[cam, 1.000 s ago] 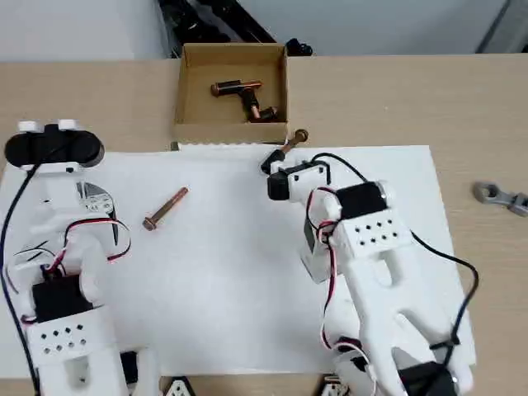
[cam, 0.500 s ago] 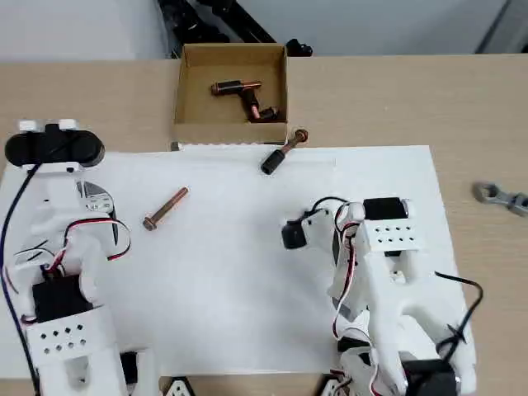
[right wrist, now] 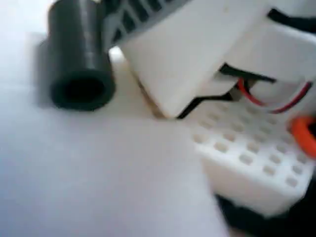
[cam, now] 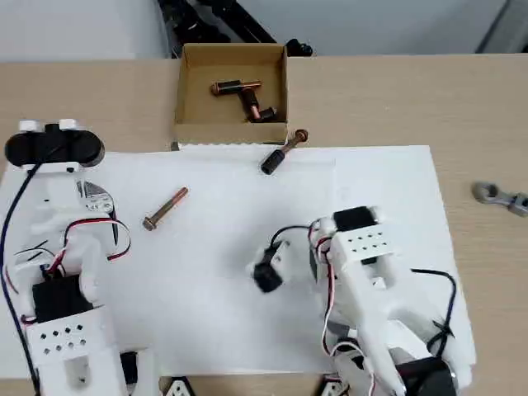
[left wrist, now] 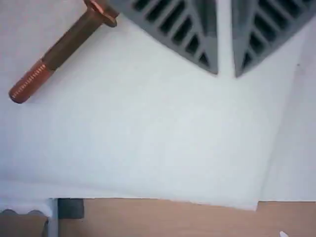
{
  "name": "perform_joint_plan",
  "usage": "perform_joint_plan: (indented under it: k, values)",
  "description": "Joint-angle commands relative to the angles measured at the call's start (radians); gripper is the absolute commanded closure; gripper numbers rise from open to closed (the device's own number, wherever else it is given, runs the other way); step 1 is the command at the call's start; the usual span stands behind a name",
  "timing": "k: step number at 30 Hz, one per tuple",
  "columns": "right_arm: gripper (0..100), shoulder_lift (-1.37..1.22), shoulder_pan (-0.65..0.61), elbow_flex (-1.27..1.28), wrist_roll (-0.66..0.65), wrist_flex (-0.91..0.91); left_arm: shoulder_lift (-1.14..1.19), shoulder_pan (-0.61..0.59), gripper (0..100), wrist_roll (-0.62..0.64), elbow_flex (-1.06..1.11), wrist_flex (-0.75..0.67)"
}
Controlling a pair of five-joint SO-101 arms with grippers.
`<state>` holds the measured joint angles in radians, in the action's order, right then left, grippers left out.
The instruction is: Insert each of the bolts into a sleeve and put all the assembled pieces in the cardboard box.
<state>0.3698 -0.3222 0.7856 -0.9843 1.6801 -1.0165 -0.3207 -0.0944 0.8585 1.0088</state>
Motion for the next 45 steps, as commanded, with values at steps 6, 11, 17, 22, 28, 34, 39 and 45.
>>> perform_joint_plan:
  k: [6,11,17,22,28,34,39,45]
  values:
    - [81.3,0.004,-0.038,0.009,-0.140,0.025,0.003,-0.002,99,-0.029,-0.004,-0.023]
    - [81.3,-0.004,-0.065,0.084,-0.193,0.019,0.003,-0.002,99,-0.029,-0.004,-0.023]
    - [81.3,-0.002,-0.065,0.084,-0.203,0.019,0.000,0.000,99,-0.026,0.022,-0.068]
    - [81.5,-0.007,-0.058,0.087,-0.207,0.016,-0.002,0.000,99,-0.026,0.073,-0.107]
    - [81.5,-0.050,0.015,0.098,-0.258,0.001,-0.003,0.000,99,-0.026,0.064,-0.110]
    - [83.2,-0.170,0.022,0.081,-0.265,-0.013,-0.003,0.000,99,-0.026,0.042,-0.115]
    - [90.8,-0.171,-0.013,0.083,-0.262,-0.015,-0.003,0.000,99,-0.026,0.042,-0.115]
    - [95.7,-0.170,-0.012,0.137,-0.252,-0.074,-0.003,0.000,99,-0.026,0.042,-0.115]
